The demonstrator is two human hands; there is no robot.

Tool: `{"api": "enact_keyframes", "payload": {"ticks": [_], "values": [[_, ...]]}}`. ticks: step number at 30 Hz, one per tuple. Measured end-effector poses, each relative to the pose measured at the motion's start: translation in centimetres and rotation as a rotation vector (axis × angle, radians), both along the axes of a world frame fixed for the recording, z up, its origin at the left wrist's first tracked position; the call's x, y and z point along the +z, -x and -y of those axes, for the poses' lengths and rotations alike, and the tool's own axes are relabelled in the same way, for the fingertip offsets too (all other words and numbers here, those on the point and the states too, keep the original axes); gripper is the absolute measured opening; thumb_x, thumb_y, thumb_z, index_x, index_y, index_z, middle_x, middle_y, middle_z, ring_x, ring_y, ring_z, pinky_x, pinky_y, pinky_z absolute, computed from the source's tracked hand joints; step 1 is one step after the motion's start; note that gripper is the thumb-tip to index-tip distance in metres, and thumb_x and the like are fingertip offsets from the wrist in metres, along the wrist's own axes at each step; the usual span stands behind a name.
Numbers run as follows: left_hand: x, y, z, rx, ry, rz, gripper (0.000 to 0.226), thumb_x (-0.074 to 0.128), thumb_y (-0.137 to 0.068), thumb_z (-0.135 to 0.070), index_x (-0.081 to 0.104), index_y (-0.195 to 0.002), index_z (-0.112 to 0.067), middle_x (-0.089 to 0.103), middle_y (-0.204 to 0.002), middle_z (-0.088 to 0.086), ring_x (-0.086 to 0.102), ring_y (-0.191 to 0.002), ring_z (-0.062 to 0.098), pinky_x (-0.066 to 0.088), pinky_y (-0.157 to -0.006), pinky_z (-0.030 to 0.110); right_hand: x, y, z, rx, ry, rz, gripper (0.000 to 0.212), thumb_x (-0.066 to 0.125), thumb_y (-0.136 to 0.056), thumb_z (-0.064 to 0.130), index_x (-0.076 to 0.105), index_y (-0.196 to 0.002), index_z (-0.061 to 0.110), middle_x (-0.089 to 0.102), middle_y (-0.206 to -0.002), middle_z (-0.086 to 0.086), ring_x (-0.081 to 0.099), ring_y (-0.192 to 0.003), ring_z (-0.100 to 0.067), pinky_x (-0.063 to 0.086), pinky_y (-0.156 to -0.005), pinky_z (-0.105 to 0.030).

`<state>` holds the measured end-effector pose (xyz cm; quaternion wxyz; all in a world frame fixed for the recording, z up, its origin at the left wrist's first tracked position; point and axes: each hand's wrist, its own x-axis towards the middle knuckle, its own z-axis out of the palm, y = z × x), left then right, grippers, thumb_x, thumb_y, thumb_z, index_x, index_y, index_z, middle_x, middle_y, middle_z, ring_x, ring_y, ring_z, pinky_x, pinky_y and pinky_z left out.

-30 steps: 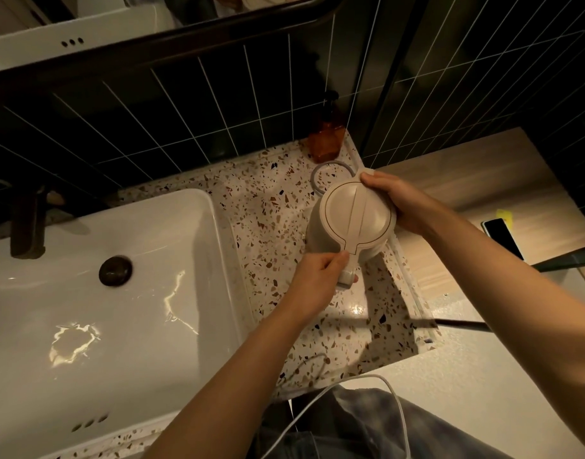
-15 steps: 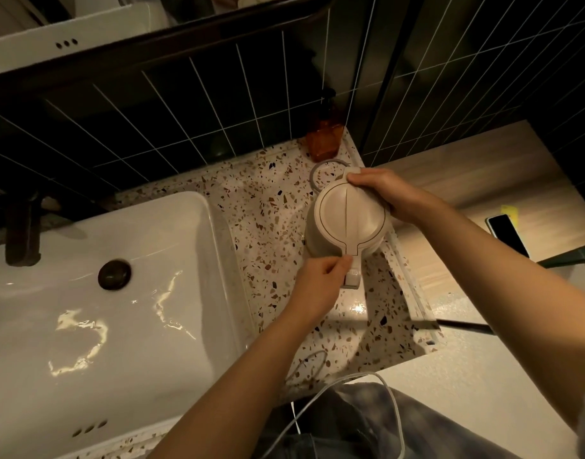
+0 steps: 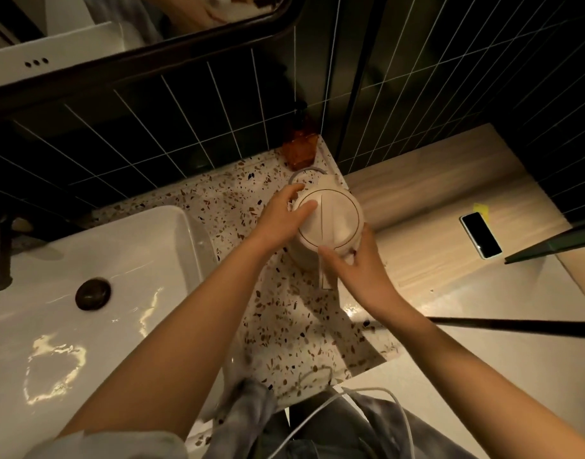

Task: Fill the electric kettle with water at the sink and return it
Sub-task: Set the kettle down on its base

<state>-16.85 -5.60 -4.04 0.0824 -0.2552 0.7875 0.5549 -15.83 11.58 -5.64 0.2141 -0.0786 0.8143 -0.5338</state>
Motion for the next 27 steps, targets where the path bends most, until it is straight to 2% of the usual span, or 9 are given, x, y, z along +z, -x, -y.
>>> {"api": "enact_keyframes", "payload": {"ticks": [2,5,9,13,16,18,20,23,27], "values": [[-0.5,0.2,-0.2,-0.049,-0.029,0.014,0.057,0.057,-0.088,-0.041,0.043,-0.141,-0.027,0.050,-0.141,0.003,0.050,-0.125,0.022,0.043,-0.105,0.047,-0.6,-0.6,0.3,0.035,-0.079,-0.023,0.113,0.074,-0.066,0.058,0.010,-0.151,0.020,0.026,-0.153,-0.004,0.030,-0.140,-0.020,0.033,-0.112,-0.040],[-0.8,-0.1,-0.4,-0.025,-0.080,0.014,0.054,0.057,-0.087,-0.040,0.045,-0.139,-0.031,0.056,-0.135,0.002,0.055,-0.120,0.023,0.046,-0.101,0.050,-1.1,-0.1,0.6,0.065,-0.191,0.006,0.129,0.082,-0.063,0.044,-0.005,-0.152,0.012,0.011,-0.156,-0.011,0.017,-0.144,-0.025,0.023,-0.114,-0.034],[-0.5,-0.9,-0.8,0.027,-0.184,0.032,0.053,0.055,-0.092,-0.033,0.039,-0.142,-0.032,0.053,-0.137,-0.001,0.053,-0.120,0.022,0.047,-0.099,0.052,0.1,2.2,-0.5,0.189,-0.157,0.084,0.122,0.080,-0.061,0.025,-0.002,-0.151,0.021,0.020,-0.150,-0.004,0.027,-0.137,-0.022,0.036,-0.111,-0.046],[-1.0,-2.2,-1.7,0.151,-0.355,0.055,0.058,0.057,-0.093,-0.026,0.031,-0.144,-0.037,0.048,-0.142,-0.002,0.049,-0.125,0.023,0.051,-0.093,0.049,2.8,5.5,-2.1,0.411,-0.149,0.221,0.113,0.076,-0.073,0.002,0.001,-0.151,0.031,0.023,-0.139,0.011,0.025,-0.123,-0.008,0.041,-0.097,-0.032],[-1.0,-2.7,-2.7,0.278,-0.408,0.050,0.057,0.059,-0.092,-0.023,0.035,-0.144,-0.031,0.050,-0.136,-0.003,0.047,-0.126,0.023,0.054,-0.080,0.036,3.3,7.8,-2.6,0.505,-0.244,0.252,0.115,0.077,-0.069,0.001,0.006,-0.152,0.037,0.025,-0.153,0.004,0.034,-0.133,-0.021,0.048,-0.095,-0.038],[-1.2,-2.9,-3.3,0.379,-0.443,0.061,0.058,0.062,-0.090,-0.023,0.037,-0.142,-0.031,0.051,-0.121,-0.011,0.047,-0.126,0.026,0.053,-0.089,0.048,3.2,8.6,-2.6,0.533,-0.289,0.253,0.114,0.077,-0.067,0.000,0.011,-0.151,0.041,0.031,-0.151,0.001,0.045,-0.126,-0.028,0.057,-0.082,-0.039],[-1.2,-3.0,-4.0,0.452,-0.500,0.073,0.061,0.063,-0.088,-0.023,0.036,-0.142,-0.034,0.050,-0.126,-0.009,0.048,-0.125,0.029,0.053,-0.088,0.058,3.3,9.3,-2.5,0.547,-0.293,0.235,0.110,0.075,-0.068,-0.004,0.016,-0.150,0.041,0.036,-0.147,0.003,0.050,-0.120,-0.026,0.058,-0.079,-0.039],[-1.0,-3.3,-4.8,0.515,-0.535,0.062,0.062,0.064,-0.088,-0.022,0.035,-0.141,-0.038,0.046,-0.140,-0.003,0.048,-0.121,0.027,0.055,-0.082,0.058,3.2,9.8,-2.7,0.555,-0.264,0.218,0.106,0.071,-0.071,-0.008,0.019,-0.150,0.039,0.035,-0.149,0.003,0.052,-0.120,-0.024,0.057,-0.084,-0.041],[-1.1,-3.3,-5.1,0.540,-0.551,0.060,0.061,0.063,-0.089,-0.022,0.035,-0.140,-0.038,0.046,-0.131,-0.006,0.047,-0.117,0.024,0.056,-0.081,0.057,2.9,10.1,-3.4,0.564,-0.216,0.244,0.101,0.069,-0.076,-0.006,0.020,-0.149,0.043,0.030,-0.154,0.005,0.050,-0.123,-0.020,0.056,-0.079,-0.032]]}}
